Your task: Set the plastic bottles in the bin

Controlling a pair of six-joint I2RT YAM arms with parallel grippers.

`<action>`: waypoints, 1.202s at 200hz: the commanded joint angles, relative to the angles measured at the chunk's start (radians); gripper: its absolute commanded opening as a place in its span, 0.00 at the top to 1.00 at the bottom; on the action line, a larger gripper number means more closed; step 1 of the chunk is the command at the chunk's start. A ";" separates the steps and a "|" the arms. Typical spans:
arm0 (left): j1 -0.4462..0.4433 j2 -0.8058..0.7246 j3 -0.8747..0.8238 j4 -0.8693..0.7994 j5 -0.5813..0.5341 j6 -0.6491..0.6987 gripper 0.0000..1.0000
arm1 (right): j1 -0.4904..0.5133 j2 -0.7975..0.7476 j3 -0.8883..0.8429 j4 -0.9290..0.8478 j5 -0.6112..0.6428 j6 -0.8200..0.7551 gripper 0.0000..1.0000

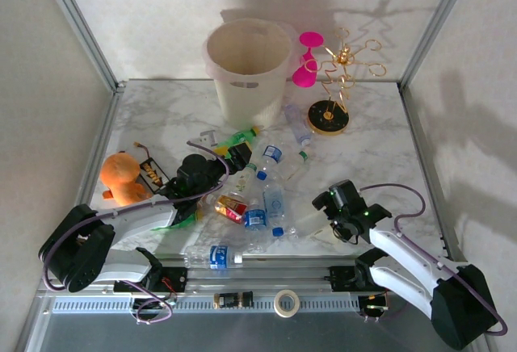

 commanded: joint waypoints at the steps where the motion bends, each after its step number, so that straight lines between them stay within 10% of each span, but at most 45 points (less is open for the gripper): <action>1: -0.009 0.007 0.004 0.020 -0.025 -0.014 0.00 | 0.009 0.023 -0.046 0.104 -0.031 0.028 0.06; 103: 0.000 0.038 0.027 0.026 -0.033 -0.040 0.00 | 0.008 -0.042 -0.029 0.131 0.034 -0.020 0.47; 240: 0.191 -0.148 -0.062 -0.072 -0.022 -0.019 0.00 | -0.025 0.330 0.672 0.501 0.033 -0.693 0.59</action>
